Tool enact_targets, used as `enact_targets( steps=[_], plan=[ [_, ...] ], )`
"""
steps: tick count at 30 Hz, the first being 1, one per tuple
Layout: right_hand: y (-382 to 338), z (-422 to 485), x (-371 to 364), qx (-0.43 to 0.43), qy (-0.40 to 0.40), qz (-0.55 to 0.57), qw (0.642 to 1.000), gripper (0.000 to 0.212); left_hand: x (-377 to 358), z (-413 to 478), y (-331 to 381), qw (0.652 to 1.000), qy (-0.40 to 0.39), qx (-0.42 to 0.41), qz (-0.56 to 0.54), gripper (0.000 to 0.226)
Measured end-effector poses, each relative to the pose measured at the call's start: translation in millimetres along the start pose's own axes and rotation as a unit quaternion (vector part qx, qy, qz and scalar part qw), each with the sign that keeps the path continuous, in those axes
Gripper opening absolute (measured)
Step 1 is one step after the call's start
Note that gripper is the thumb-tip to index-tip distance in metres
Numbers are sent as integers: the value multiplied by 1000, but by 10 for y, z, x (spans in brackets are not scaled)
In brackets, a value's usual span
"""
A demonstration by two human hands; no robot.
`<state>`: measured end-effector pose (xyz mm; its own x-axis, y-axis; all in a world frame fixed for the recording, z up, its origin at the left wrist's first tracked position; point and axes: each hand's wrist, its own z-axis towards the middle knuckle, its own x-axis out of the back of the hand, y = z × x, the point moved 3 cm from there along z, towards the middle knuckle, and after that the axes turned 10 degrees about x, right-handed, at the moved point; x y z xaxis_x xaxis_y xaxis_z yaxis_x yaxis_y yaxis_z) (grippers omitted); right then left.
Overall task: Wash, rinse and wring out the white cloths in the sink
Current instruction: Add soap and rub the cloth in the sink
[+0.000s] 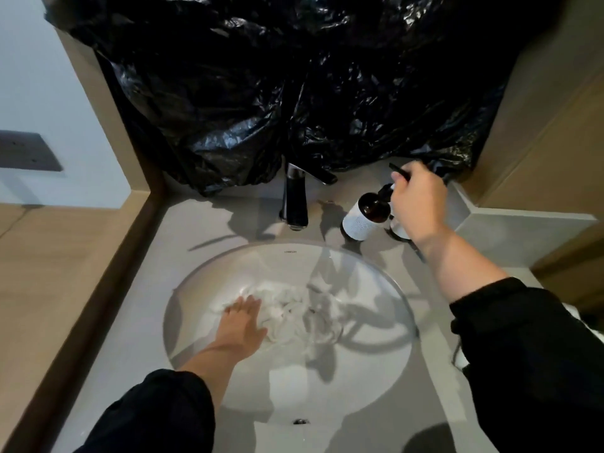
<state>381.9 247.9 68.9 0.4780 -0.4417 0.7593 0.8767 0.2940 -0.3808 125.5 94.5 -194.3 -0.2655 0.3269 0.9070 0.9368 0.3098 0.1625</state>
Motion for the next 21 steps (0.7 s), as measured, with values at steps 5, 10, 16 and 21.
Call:
enact_targets(
  steps=[5, 10, 16, 21],
  plan=[
    [76, 128, -152, -15, -46, -105, 993, 31, -80, 111, -5, 1000, 12, 3, 7, 69],
    [187, 181, -229, -34, -63, -100, 992, 38, -69, 145, 24, 1000, 21, 5, -8, 69],
    [239, -227, -181, -62, 61, 25, 996, 51, -12, 103, 33, 1000, 10, -5, -11, 75],
    [35, -1109, -816, 55, -120, 48, 990, 31, 10, 141, 12, 999, -23, -31, 39, 113]
  ],
)
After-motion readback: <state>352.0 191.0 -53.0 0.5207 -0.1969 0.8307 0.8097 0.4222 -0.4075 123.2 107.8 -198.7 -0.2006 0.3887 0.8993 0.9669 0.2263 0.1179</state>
